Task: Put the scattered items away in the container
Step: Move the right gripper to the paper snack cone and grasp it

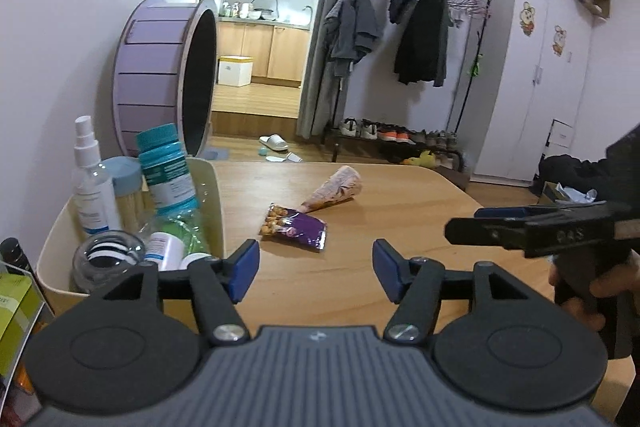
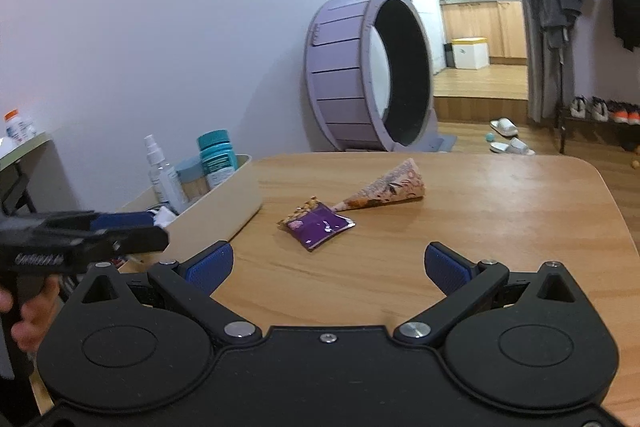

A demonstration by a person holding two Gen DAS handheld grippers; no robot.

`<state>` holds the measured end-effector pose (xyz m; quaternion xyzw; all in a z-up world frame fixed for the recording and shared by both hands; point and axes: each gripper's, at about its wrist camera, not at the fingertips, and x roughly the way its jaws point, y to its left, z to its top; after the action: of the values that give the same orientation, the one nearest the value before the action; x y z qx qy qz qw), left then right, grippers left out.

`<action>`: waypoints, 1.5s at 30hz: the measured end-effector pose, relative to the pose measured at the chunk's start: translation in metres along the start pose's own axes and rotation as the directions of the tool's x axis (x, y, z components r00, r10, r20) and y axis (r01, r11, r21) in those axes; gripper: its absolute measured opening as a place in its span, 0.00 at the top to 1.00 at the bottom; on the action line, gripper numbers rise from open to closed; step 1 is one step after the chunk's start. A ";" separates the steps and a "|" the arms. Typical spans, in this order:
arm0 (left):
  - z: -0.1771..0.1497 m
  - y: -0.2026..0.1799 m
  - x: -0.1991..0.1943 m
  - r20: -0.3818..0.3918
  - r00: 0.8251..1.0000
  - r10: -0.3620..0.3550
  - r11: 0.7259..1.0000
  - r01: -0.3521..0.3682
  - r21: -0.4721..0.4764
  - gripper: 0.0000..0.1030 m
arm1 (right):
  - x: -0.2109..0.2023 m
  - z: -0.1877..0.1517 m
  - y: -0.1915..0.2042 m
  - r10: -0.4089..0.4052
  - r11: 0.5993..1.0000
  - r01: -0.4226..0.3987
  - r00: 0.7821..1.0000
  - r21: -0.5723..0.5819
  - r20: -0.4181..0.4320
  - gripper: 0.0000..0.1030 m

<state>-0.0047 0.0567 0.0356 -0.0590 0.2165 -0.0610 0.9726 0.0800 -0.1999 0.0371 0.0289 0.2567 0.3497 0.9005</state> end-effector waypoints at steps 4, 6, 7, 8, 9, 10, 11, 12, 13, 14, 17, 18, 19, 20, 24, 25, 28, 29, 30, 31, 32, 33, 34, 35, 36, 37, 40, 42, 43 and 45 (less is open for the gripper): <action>0.001 0.002 0.000 0.023 1.000 0.002 1.000 -0.001 -0.021 0.40 | 0.005 0.000 -0.008 -0.031 0.998 0.033 0.999 0.045 -0.026 0.00; 0.003 0.006 -0.001 0.036 0.999 0.001 0.999 0.001 -0.038 0.39 | 0.009 0.003 -0.009 -0.054 0.997 0.057 0.998 0.059 -0.036 0.00; 0.005 0.008 -0.001 0.042 0.999 0.000 0.999 0.002 -0.050 0.39 | 0.012 0.005 -0.011 -0.056 0.995 0.059 0.998 0.077 -0.038 0.00; 0.008 0.009 0.000 0.045 0.999 -0.002 0.998 0.005 -0.062 0.39 | 0.015 0.008 -0.012 -0.052 0.994 0.056 0.998 0.096 -0.041 0.00; 0.009 0.011 0.000 0.049 0.999 -0.005 0.997 0.008 -0.074 0.39 | 0.019 0.011 -0.014 -0.049 0.992 0.053 0.998 0.114 -0.041 0.00; 0.010 0.013 0.000 0.057 0.998 -0.007 0.996 0.012 -0.085 0.39 | 0.024 0.015 -0.015 -0.048 0.990 0.053 0.998 0.127 -0.040 0.00; 0.011 0.013 -0.001 0.062 0.998 -0.008 0.996 0.014 -0.091 0.39 | 0.028 0.017 -0.016 -0.052 0.989 0.057 0.998 0.136 -0.041 0.00; 0.011 0.014 0.000 0.065 0.998 -0.008 0.995 0.015 -0.095 0.39 | 0.034 0.021 -0.017 -0.060 0.988 0.066 0.997 0.140 -0.046 0.00; 0.011 0.014 -0.001 0.069 0.998 -0.007 0.995 0.014 -0.098 0.39 | 0.042 0.025 -0.018 -0.070 0.987 0.076 0.996 0.142 -0.053 0.00; 0.011 0.015 0.000 0.071 0.997 -0.004 0.995 0.012 -0.100 0.39 | 0.049 0.028 -0.020 -0.075 0.985 0.083 0.995 0.153 -0.058 0.00; 0.011 0.018 0.000 0.080 0.997 0.011 0.994 -0.002 -0.109 0.38 | 0.072 0.037 -0.032 -0.062 0.968 0.079 0.995 0.238 -0.079 0.00; 0.011 0.019 -0.001 0.086 0.996 0.016 0.994 -0.006 -0.111 0.38 | 0.081 0.040 -0.036 -0.048 0.959 0.069 0.995 0.274 -0.084 0.00; 0.011 0.020 -0.002 0.091 0.996 0.020 0.993 -0.009 -0.115 0.38 | 0.089 0.042 -0.041 -0.041 0.950 0.066 0.995 0.307 -0.088 0.00; 0.012 0.021 -0.003 0.096 0.995 0.021 0.993 -0.010 -0.121 0.38 | 0.097 0.043 -0.044 -0.044 0.940 0.073 0.995 0.332 -0.095 0.00; 0.013 0.025 -0.005 0.117 0.993 0.018 0.991 -0.002 -0.136 0.38 | 0.129 0.044 -0.053 -0.088 0.903 0.135 0.987 0.407 -0.133 0.00; 0.014 0.025 -0.004 0.117 0.993 0.020 0.991 -0.004 -0.137 0.38 | 0.138 0.043 -0.056 -0.112 0.894 0.163 0.983 0.418 -0.145 0.00; 0.014 0.027 -0.003 0.111 0.994 0.019 0.990 -0.003 -0.142 0.38 | 0.155 0.040 -0.063 -0.173 0.865 0.230 0.971 0.446 -0.166 0.00; 0.014 0.028 -0.003 0.111 0.994 0.019 0.990 -0.003 -0.142 0.38 | 0.160 0.040 -0.065 -0.186 0.856 0.247 0.967 0.455 -0.174 0.00; 0.014 0.028 -0.003 0.111 0.994 0.019 0.990 -0.003 -0.141 0.38 | 0.165 0.038 -0.066 -0.198 0.850 0.260 0.964 0.458 -0.180 0.00; 0.014 0.028 -0.003 0.111 0.994 0.019 0.990 -0.003 -0.142 0.38 | 0.168 0.038 -0.065 -0.207 0.847 0.269 0.961 0.458 -0.181 0.00; 0.014 0.028 -0.003 0.112 0.994 0.019 0.990 -0.002 -0.144 0.38 | 0.171 0.037 -0.064 -0.215 0.850 0.273 0.961 0.451 -0.176 0.00; 0.015 0.029 -0.002 0.111 0.994 0.019 0.989 -0.003 -0.146 0.38 | 0.174 0.038 -0.062 -0.221 0.853 0.279 0.959 0.442 -0.178 0.00; 0.015 0.029 -0.003 0.110 0.994 0.020 0.989 -0.004 -0.148 0.38 | 0.177 0.039 -0.060 -0.227 0.856 0.284 0.957 0.432 -0.180 0.00; 0.015 0.029 -0.003 0.111 0.994 0.021 0.989 -0.004 -0.150 0.38 | 0.180 0.039 -0.058 -0.230 0.859 0.287 0.956 0.423 -0.181 0.00; 0.015 0.029 -0.003 0.111 0.994 0.022 0.989 -0.005 -0.150 0.38 | 0.183 0.039 -0.056 -0.234 0.864 0.290 0.955 0.412 -0.182 0.00; 0.015 0.029 -0.003 0.111 0.994 0.022 0.989 -0.005 -0.151 0.38 | 0.186 0.041 -0.053 -0.240 0.868 0.296 0.953 0.399 -0.184 0.00; 0.015 0.029 -0.003 0.110 0.994 0.023 0.989 -0.007 -0.149 0.37 | 0.192 0.043 -0.046 -0.277 0.889 0.326 0.942 0.321 -0.190 0.01; 0.015 0.029 -0.003 0.108 0.994 0.023 0.989 -0.007 -0.148 0.37 | 0.195 0.043 -0.042 -0.305 0.901 0.348 0.933 0.261 -0.190 0.07; 0.015 0.030 -0.003 0.108 0.994 0.024 0.989 -0.008 -0.148 0.37 | 0.197 0.042 -0.040 -0.319 0.906 0.357 0.929 0.229 -0.188 0.12; 0.014 0.030 -0.002 0.106 0.994 0.027 0.989 -0.011 -0.146 0.37 | 0.198 0.043 -0.036 -0.337 0.912 0.368 0.924 0.182 -0.179 0.22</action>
<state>0.0024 0.0875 0.0451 -0.1308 0.1681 -0.0324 0.9765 0.2459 -0.0942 -0.0217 0.0529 0.3577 0.1528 0.9197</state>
